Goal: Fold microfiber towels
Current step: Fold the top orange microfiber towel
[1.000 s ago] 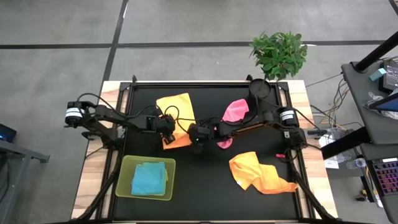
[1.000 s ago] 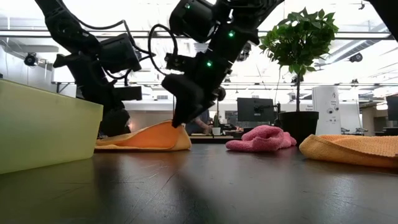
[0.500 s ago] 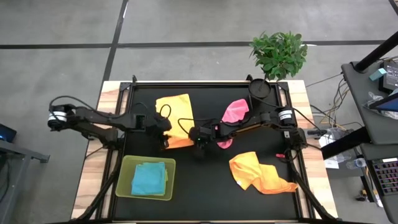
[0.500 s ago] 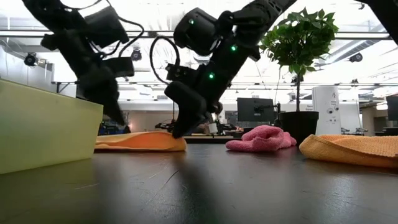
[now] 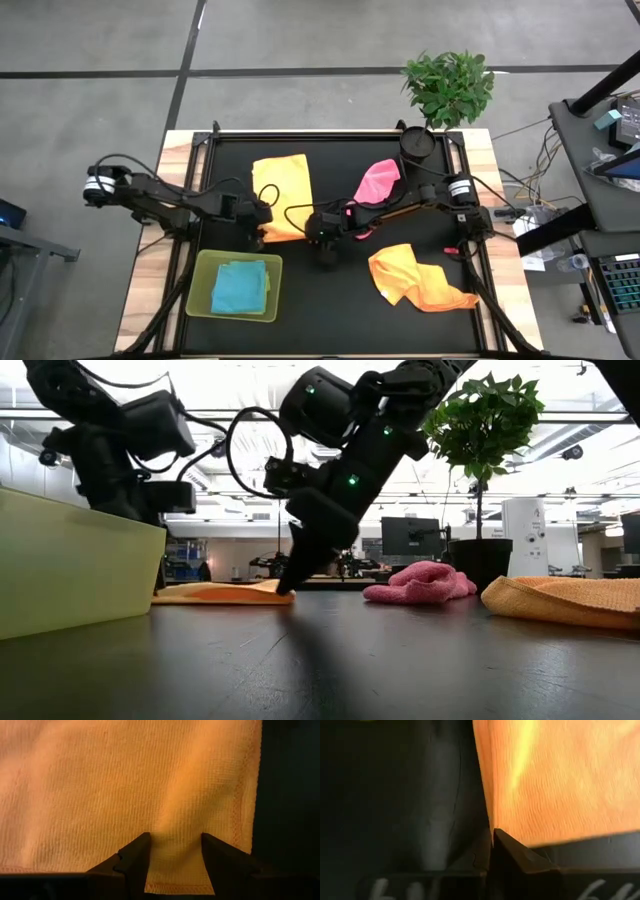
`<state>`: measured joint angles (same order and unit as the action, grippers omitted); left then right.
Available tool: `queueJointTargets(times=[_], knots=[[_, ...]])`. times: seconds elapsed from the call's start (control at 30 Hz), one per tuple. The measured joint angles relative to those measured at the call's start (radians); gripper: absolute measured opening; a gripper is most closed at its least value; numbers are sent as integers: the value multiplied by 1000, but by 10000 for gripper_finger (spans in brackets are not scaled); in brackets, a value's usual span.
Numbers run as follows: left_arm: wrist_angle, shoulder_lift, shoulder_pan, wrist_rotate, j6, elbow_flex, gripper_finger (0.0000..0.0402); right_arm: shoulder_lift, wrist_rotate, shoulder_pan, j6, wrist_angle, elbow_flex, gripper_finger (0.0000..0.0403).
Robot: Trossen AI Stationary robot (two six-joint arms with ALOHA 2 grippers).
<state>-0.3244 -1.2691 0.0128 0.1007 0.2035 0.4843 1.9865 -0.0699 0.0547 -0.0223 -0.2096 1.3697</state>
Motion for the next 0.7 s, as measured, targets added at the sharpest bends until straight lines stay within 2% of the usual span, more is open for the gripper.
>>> queueJointTargets(times=[0.43,0.6,0.7], knots=[[-106,34,0,-29,-52,45,164,-50,-36,-11,50,-131,0,12],[-136,80,0,-28,-54,59,164,-75,-43,-58,114,-63,0,12],[-137,109,0,-28,-54,60,164,-62,18,-96,140,55,0,12]])
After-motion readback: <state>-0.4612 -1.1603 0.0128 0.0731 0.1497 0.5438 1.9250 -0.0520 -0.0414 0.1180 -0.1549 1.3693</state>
